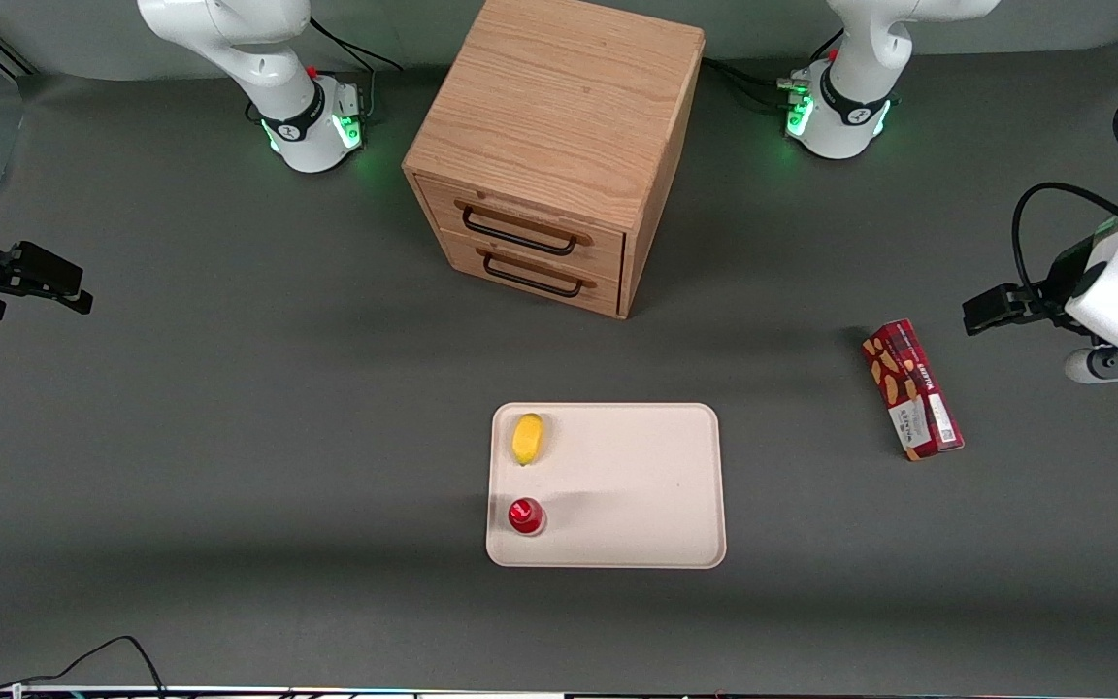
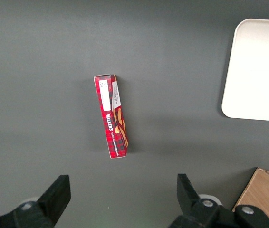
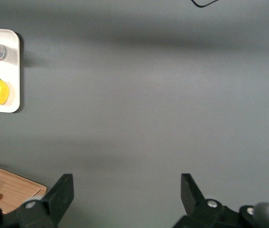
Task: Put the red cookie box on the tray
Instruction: 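Move the left gripper down over the red tartan cookie box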
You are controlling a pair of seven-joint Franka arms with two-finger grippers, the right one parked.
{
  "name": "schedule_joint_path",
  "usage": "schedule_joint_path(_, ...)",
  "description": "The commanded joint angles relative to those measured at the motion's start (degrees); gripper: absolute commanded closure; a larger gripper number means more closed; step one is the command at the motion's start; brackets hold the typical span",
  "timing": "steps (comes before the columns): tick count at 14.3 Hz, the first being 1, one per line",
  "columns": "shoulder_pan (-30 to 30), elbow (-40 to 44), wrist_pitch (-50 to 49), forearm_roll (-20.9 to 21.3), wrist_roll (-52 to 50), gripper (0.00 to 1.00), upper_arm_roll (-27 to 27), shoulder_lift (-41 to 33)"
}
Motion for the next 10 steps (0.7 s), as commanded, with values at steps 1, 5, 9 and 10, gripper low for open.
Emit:
schedule_joint_path(1, 0.92, 2.15, -1.23, -0.07, 4.82, 0.00, -0.58, 1.64)
schedule_joint_path(5, 1.01, 2.94, -2.90, 0.11, 7.03, 0.00, 0.38, 2.78)
schedule_joint_path(9, 0.74, -5.90, 5.23, -0.41, 8.10, 0.00, 3.36, 5.34)
schedule_joint_path(10, 0.57, -10.20, 9.80, -0.59, 7.23, 0.00, 3.72, 5.07)
